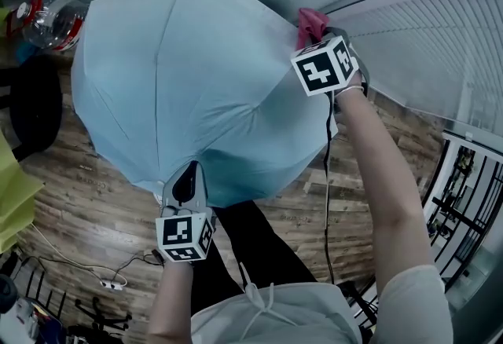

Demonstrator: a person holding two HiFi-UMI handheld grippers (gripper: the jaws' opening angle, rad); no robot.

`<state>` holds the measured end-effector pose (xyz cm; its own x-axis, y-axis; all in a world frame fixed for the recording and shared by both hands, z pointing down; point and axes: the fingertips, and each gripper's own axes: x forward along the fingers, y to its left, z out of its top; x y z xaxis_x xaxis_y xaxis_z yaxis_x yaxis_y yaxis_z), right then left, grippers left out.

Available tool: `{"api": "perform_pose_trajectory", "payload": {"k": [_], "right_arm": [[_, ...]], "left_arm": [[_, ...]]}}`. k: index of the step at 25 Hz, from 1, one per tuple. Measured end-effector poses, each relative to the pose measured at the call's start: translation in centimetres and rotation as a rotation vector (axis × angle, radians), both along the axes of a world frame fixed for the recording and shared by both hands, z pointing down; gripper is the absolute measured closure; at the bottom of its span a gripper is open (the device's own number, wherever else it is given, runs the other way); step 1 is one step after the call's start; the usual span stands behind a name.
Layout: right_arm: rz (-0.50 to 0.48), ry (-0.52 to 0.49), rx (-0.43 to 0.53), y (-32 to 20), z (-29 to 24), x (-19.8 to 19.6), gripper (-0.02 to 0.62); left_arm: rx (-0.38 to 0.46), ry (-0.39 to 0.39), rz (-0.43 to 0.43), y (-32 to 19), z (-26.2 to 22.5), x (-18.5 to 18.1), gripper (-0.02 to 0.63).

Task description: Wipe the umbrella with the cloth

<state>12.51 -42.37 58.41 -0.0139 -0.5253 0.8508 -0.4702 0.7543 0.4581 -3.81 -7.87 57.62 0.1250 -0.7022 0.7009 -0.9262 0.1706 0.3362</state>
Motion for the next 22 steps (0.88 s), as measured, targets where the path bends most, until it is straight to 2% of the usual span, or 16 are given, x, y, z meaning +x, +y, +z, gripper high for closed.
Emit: {"api": "perform_pose_trajectory", "payload": {"k": [5, 9, 13, 22], "right_arm": [[0.048, -0.011, 0.063, -0.2, -2.4, 2.0, 0.537], [0.047, -0.023, 0.061, 1.9, -4.1, 1.9, 0.538], [0.029, -0.042, 0.001, 7.2, -5.0, 1.0, 0.538], [0.033, -0.113, -0.122, 23.3, -5.5, -3.1, 0.538]], "left_arm": [[0.001, -0.003, 0.008, 0.9, -0.7, 0.1, 0.6], [0.007, 0.0, 0.011, 2.1, -1.2, -0.3, 0.6], [0.01, 0.004, 0.046, 4.0, -1.6, -0.5, 0.6], [0.051, 0.017, 0.105, 10.7, -3.4, -2.6, 0.6]]}}
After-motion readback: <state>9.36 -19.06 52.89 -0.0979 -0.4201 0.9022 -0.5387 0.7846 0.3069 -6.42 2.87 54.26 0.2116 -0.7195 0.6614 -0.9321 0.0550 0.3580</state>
